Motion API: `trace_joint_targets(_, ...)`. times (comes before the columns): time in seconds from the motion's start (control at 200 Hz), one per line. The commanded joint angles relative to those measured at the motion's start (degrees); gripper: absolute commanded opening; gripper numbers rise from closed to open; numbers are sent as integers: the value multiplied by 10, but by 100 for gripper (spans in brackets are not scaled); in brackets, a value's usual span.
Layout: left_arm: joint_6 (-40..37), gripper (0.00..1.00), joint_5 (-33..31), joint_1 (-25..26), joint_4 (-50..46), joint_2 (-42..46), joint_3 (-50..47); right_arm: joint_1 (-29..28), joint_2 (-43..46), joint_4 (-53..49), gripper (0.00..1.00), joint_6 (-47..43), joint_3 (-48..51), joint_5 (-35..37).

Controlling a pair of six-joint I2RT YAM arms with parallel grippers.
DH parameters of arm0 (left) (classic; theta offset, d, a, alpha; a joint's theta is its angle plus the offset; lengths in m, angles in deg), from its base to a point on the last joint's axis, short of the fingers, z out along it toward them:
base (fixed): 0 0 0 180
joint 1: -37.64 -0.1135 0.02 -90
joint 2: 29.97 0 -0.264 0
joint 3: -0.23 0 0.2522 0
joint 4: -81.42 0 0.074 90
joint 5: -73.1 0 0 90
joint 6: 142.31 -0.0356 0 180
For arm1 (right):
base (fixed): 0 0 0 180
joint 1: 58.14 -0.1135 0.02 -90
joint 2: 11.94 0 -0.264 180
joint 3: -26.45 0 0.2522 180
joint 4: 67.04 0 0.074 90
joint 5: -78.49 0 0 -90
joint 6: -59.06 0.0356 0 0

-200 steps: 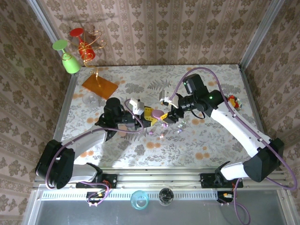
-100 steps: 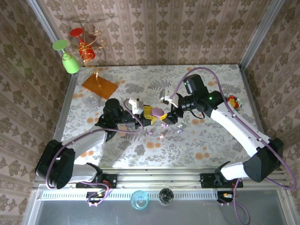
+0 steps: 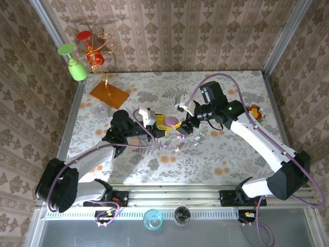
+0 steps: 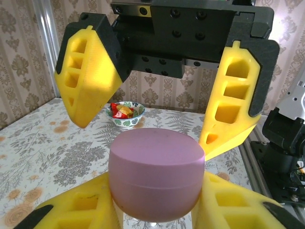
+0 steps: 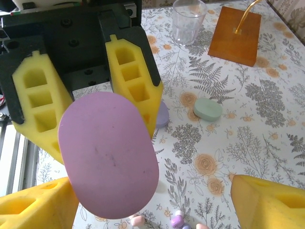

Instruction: Insert wireless bluetooth earbuds into charging case

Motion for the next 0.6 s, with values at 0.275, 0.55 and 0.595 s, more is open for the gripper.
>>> trace_joint_targets(0.275,-72,35,-30,25,-13,59,-28,7,3,61,83,57,-15,30)
trace_joint_targets(0.55,-58,34,-28,23,1,35,-22,15,10,72,83,70,-13,18)
trace_joint_targets(0.595,-54,34,-20,22,12,30,-22,16,10,75,83,74,-13,19)
